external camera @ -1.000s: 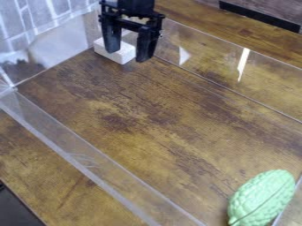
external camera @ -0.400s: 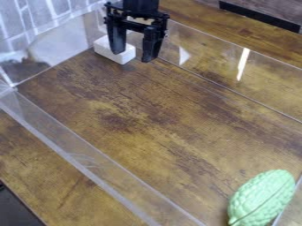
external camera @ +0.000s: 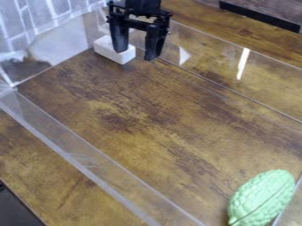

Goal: Put the white object in the blue tray

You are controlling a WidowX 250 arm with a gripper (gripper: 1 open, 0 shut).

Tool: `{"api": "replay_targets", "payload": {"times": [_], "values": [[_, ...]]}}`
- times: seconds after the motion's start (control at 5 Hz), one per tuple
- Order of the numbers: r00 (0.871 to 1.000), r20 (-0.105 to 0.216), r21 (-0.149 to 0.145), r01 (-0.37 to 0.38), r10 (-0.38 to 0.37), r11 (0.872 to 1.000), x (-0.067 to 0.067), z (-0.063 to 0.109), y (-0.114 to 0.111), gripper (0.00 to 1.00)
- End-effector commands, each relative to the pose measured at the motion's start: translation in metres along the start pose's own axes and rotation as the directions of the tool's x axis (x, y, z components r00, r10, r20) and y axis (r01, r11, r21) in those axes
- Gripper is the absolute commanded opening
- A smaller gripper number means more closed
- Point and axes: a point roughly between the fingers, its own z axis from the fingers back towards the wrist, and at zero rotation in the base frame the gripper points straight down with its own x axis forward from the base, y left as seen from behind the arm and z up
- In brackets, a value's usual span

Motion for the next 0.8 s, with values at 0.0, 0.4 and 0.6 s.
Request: {"api": "replay_targets", "payload": {"times": [0.0,0.4,0.6], "values": [[0.998,0.058,0.003,0.012,-0.013,1.0,0.0081,0.0182,-0.0035,1.0],[0.998,0.055,-0.008,0.018,-0.017,1.0,0.0126,0.0163,-0.0072,1.0],[0.998,0.052,-0.013,0.021,-0.02,1.0,0.0152,0.0148,-0.0095,1.0]]}}
